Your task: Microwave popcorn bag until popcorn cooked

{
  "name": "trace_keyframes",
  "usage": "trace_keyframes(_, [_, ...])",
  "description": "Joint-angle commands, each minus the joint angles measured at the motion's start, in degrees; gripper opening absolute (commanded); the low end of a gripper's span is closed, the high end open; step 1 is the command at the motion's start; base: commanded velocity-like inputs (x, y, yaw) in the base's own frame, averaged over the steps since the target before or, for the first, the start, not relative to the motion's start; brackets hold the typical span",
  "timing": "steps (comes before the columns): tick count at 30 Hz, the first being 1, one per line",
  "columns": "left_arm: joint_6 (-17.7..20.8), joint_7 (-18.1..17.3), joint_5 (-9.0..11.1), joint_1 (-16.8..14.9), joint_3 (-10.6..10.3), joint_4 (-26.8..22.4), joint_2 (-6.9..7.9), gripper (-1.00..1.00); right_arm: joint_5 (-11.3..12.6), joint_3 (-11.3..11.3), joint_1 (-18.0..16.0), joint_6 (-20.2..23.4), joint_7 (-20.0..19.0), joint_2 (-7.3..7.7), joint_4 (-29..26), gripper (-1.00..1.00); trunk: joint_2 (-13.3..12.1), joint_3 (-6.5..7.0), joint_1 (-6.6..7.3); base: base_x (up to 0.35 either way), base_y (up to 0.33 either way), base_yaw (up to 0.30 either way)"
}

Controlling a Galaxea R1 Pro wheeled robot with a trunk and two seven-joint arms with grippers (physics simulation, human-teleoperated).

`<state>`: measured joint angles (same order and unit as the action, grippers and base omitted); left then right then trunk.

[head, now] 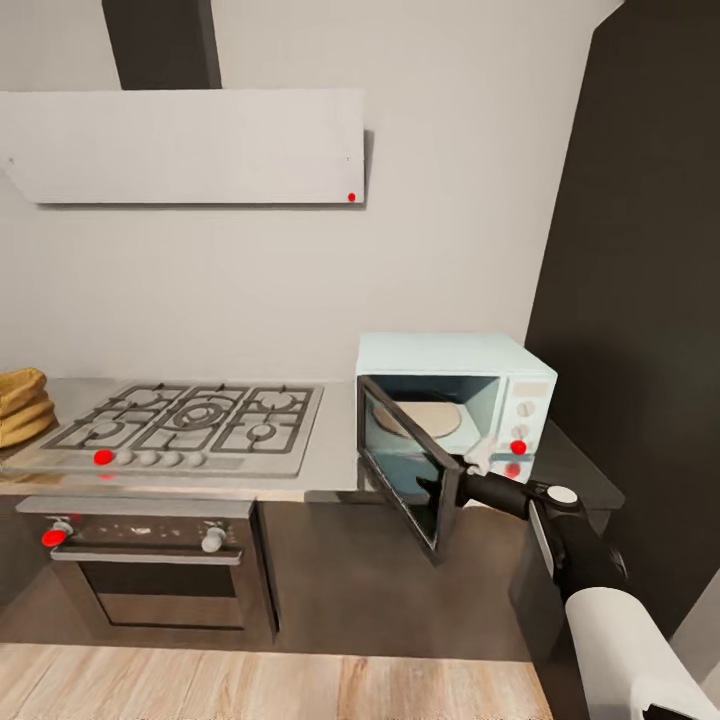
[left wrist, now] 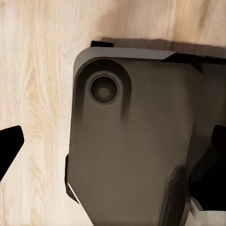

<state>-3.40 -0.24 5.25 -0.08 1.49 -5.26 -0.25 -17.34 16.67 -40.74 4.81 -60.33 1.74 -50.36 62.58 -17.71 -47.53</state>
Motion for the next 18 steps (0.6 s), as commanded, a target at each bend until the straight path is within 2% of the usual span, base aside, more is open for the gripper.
trace_keyframes(1, [-0.11, -0.02, 0.55, -0.01, 0.1, -0.01, -0.02, 1.0, -0.21, 0.12, -0.05, 0.52, -0.46, -0.08, -0.09, 1.0, 0.05, -0.07, 0.0, -0.072, 0.116, 0.0])
trace_keyframes(18, [-0.11, -0.02, 0.55, -0.01, 0.1, -0.01, -0.02, 1.0, -0.23, 0.03, -0.05, 0.55, -0.41, -0.15, -0.01, 1.0, 0.05, -0.07, 0.0, -0.076, 0.133, 0.0])
